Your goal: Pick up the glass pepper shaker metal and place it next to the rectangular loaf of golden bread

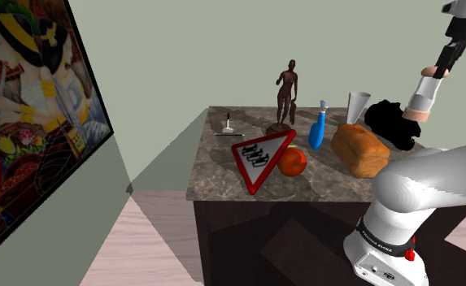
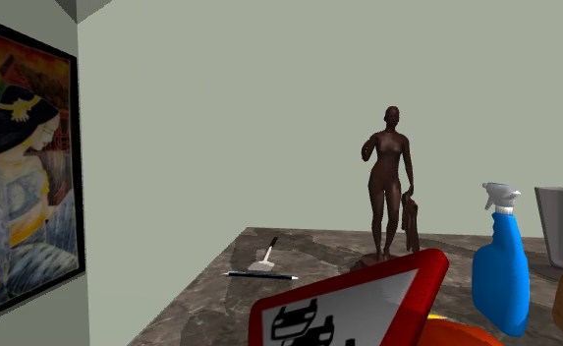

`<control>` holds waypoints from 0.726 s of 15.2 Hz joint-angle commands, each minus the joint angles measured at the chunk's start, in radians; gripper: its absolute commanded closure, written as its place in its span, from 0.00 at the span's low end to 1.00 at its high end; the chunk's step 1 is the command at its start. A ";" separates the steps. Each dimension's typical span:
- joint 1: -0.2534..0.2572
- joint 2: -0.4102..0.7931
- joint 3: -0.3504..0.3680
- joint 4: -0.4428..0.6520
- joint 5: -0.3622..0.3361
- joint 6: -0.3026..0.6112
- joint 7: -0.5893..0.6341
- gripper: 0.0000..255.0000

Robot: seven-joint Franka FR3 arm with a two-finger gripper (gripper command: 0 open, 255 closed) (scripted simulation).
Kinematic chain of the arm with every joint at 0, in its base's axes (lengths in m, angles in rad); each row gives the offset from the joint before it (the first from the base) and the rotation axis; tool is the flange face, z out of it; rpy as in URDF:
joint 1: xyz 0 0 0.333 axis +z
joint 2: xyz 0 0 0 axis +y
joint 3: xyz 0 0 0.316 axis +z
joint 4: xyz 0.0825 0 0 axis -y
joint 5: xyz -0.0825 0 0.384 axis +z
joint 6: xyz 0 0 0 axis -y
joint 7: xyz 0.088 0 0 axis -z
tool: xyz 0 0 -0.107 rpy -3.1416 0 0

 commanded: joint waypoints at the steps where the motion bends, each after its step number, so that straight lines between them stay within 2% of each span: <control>1: 0.002 0.007 -0.048 0.025 -0.022 0.008 -0.050 1.00; 3: 0.009 0.019 -0.093 0.059 -0.037 0.013 -0.093 1.00; 11: -0.012 -0.026 -0.116 -0.069 -0.070 0.096 -0.065 1.00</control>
